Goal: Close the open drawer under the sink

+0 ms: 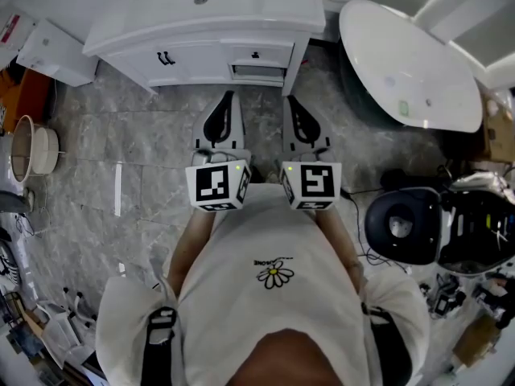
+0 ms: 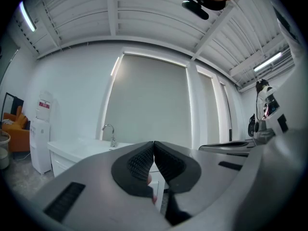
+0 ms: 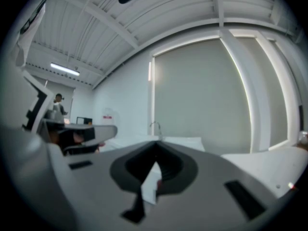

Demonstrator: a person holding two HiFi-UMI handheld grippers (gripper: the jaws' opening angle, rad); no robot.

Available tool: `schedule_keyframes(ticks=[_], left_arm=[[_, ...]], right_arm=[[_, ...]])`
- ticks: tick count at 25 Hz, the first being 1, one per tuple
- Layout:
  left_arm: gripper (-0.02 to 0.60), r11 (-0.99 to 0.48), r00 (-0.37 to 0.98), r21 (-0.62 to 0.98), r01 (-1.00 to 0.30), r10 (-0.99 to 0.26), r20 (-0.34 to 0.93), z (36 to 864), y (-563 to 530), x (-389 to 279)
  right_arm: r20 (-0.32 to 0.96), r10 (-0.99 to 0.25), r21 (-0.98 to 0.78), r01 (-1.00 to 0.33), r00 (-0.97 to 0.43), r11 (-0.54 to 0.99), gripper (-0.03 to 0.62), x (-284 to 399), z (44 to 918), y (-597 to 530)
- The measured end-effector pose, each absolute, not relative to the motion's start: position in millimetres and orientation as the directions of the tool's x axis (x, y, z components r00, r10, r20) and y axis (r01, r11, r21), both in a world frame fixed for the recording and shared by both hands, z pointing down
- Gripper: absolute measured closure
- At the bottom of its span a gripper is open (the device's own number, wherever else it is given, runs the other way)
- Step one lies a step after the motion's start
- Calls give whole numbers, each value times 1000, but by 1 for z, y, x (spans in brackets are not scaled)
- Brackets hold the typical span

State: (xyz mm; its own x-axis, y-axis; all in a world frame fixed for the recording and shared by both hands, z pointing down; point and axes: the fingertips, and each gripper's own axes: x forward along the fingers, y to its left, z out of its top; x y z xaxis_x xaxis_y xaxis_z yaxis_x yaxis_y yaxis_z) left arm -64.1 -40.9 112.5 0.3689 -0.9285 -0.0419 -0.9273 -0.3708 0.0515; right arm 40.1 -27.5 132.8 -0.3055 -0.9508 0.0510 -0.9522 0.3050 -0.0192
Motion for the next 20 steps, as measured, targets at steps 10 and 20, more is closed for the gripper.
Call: schedule_keyframes(ticks=[10, 20], left_arm=[[558, -344, 342, 69, -936, -939, -37, 116, -34, -63], [558, -335, 332, 72, -940, -942, -42, 118, -33, -62]], right_arm=[[55, -928, -7, -930, -368, 368, 569, 32, 133, -19], [49, -927, -22, -928, -373, 372, 569, 39, 134, -22]])
